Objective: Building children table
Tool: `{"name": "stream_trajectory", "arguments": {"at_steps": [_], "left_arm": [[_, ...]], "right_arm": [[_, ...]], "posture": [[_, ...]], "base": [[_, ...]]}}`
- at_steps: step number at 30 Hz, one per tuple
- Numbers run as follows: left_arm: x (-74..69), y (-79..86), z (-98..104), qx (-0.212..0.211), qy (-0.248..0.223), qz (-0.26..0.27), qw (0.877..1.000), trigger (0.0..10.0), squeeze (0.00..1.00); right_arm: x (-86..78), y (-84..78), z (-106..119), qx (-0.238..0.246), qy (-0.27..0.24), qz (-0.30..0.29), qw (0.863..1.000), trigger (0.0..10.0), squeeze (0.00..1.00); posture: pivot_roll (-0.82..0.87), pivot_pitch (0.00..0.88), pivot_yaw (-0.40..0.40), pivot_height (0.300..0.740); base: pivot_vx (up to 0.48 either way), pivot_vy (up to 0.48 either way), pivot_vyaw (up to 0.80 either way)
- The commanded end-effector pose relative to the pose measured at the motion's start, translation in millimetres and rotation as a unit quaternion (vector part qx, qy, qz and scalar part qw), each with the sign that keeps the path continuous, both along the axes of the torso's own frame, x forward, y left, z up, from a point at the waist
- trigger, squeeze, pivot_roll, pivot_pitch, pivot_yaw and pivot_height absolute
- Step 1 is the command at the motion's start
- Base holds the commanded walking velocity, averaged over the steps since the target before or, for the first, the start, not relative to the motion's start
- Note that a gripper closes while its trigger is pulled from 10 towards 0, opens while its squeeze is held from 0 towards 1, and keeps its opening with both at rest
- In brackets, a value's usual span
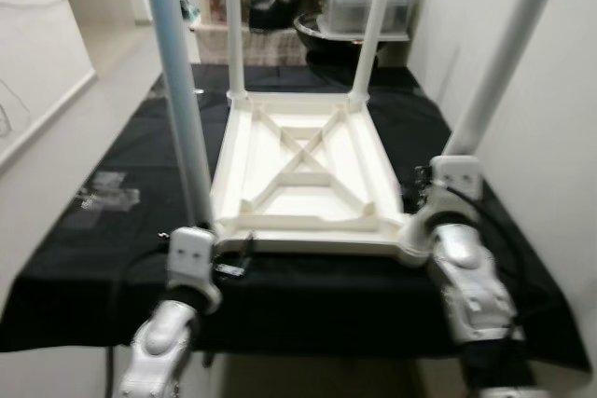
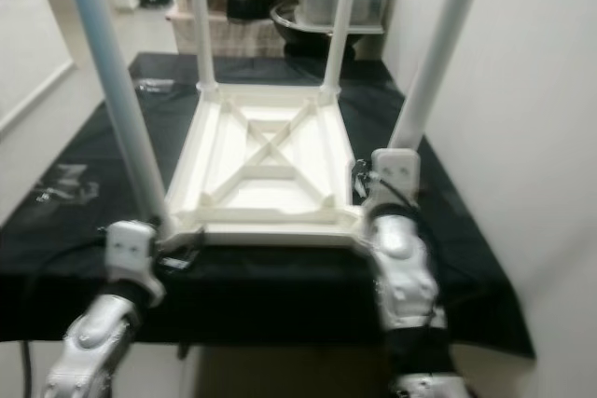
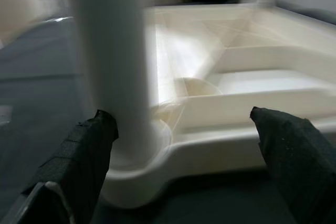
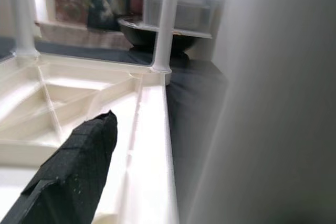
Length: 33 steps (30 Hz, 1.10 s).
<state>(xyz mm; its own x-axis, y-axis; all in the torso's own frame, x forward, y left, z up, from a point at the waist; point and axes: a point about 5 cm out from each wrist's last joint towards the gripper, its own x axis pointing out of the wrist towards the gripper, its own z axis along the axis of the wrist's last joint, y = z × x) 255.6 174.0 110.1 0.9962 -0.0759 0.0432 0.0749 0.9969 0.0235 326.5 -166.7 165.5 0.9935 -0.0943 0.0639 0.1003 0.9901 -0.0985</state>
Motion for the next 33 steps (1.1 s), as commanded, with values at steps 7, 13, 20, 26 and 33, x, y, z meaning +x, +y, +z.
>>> {"name": "stream_trajectory", "arguments": {"at_steps": [7, 13, 20, 26, 33], "left_arm": [[1.7, -14.7, 3, -0.015, -0.008, -0.024, 1.0, 10.0, 0.0], [1.7, -16.4, 3, -0.014, -0.01, -0.029, 0.999, 10.0, 0.0], [1.4, -20.5, 2, -0.01, -0.007, -0.043, 0.999, 10.0, 0.0], [2.3, -23.5, 0, -0.01, -0.003, -0.048, 0.999, 10.0, 0.0], [2.5, -25.7, -3, -0.01, 0.001, -0.051, 0.999, 10.0, 0.0]], "right_arm": [[1.1, -11.9, -2, 0.001, 0.011, -0.012, 1.0, 10.0, 0.0], [3.4, -13.3, 2, -0.001, 0.01, -0.013, 1.0, 10.0, 0.0], [6.1, -7.2, 50, -0.003, -0.074, 0.036, 0.997, 10.0, 0.0], [5.2, -2.7, 89, -0.022, -0.132, 0.065, 0.989, 10.0, 0.0], [6.6, -16.8, 131, 0.015, -0.179, 0.069, 0.981, 10.0, 0.0]], "posture": [[-0.01, 0.0, -0.09, 0.74], [-0.01, 0.0, -0.093, 0.74], [-0.01, 0.0, -0.09, 0.74], [-0.02, 0.0, -0.09, 0.74], [-0.02, 0.0, -0.094, 0.74]], "base": [[0.148, 0.0, 0.0], [0.0, 0.0, 0.0], [0.0, 0.0, 0.0], [0.0, 0.0, 0.0], [0.0, 0.0, 0.0]]}}
